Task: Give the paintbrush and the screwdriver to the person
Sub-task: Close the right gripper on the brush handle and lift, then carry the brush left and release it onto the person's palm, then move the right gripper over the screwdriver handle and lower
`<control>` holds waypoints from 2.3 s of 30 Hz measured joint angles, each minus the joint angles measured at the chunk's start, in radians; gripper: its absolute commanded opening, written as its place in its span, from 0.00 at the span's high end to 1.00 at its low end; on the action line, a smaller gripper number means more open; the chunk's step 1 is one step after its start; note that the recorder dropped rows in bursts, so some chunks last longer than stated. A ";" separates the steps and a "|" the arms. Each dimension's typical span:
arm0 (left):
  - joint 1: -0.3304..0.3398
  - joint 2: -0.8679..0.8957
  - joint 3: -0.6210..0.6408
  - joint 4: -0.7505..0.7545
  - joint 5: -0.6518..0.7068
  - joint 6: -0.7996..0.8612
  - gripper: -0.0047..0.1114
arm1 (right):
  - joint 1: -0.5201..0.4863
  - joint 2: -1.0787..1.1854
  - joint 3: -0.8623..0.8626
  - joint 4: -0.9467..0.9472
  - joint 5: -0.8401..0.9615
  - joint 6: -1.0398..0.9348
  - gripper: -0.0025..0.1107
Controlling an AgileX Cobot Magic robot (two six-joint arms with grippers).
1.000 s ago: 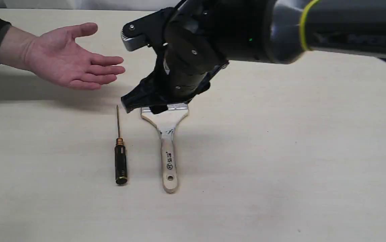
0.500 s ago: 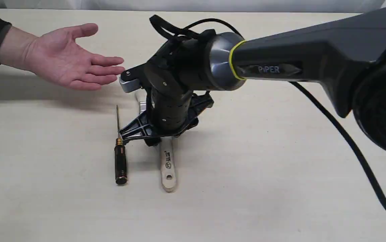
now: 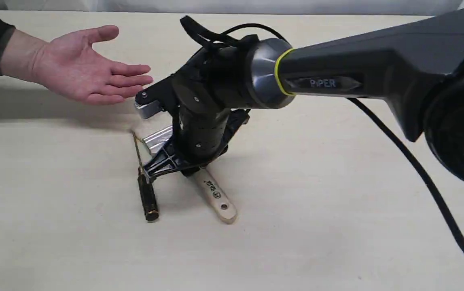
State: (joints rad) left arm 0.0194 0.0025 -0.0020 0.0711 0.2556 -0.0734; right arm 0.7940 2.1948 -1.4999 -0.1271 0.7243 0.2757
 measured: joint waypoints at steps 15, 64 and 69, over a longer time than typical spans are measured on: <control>0.000 0.000 0.000 0.000 0.000 0.000 0.96 | 0.000 -0.391 -0.178 0.028 0.012 -0.081 0.94; 0.000 0.000 0.000 0.000 0.000 0.000 0.96 | 0.080 -0.063 -0.560 0.170 0.484 -0.110 0.47; 0.000 0.000 0.000 0.000 0.000 0.000 0.96 | 0.080 0.066 -0.517 0.246 0.477 -0.114 0.47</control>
State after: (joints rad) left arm 0.0194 0.0025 -0.0020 0.0711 0.2556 -0.0734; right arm 0.8743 2.2610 -2.0166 0.1190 1.2011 0.1615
